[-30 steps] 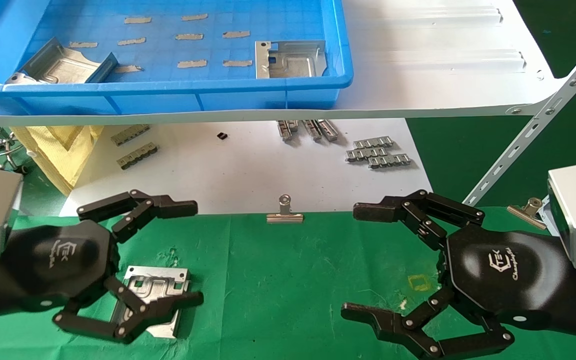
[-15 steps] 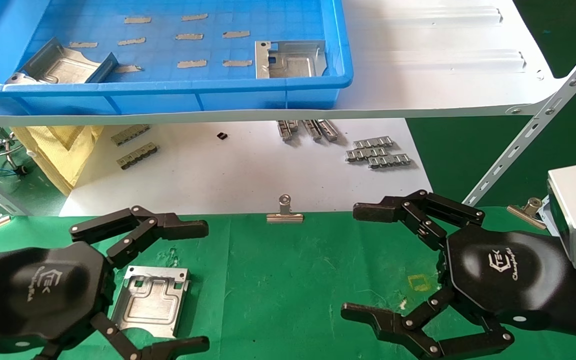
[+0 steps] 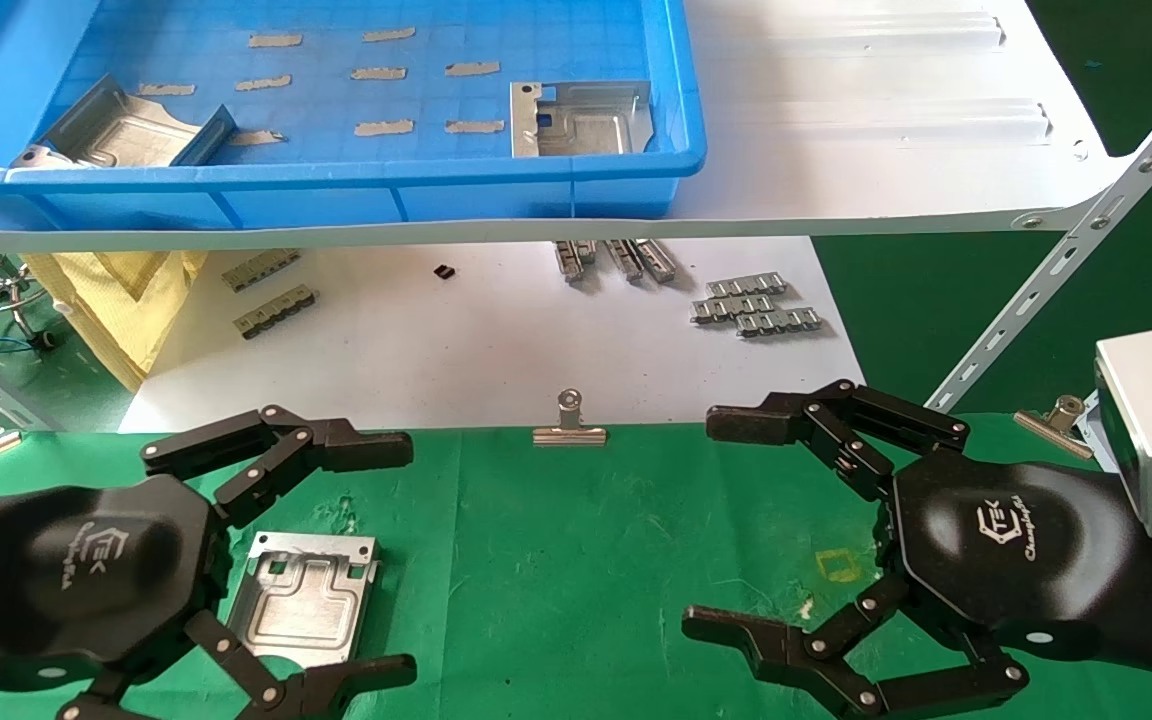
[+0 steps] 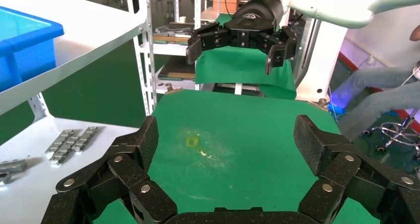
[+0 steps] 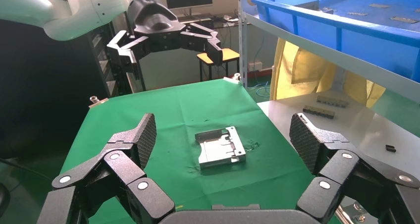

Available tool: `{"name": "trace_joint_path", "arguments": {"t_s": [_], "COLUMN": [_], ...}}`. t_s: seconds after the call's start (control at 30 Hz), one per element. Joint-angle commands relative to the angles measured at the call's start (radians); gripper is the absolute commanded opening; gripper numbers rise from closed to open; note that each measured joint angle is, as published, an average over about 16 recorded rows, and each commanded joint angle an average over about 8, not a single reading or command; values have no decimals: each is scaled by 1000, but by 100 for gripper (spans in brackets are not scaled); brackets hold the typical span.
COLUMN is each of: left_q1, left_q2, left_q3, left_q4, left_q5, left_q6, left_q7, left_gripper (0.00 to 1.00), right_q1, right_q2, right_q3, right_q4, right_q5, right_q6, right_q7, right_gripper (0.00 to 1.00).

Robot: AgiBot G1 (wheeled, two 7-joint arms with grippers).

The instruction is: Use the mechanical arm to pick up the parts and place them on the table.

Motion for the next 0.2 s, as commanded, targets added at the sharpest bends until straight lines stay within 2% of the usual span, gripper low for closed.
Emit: {"name": "trace_joint_path", "arguments": {"t_s": [0.03,0.2], "left_q1": [-2,-3], "left_q2": [1,1], "left_q3": [2,3], "left_q4": [3,5], "left_q5": [1,2], "left_q6": [0,1], "left_q7": [1,2], "left_gripper": [100,100], "right_q1": [0,0], "right_q2": [0,0], "right_q3": [0,0], "right_q4": [0,0], "right_q5": [0,0], "right_q6": [0,0], "right_q7": [0,0], "right_gripper": [100,100]}}
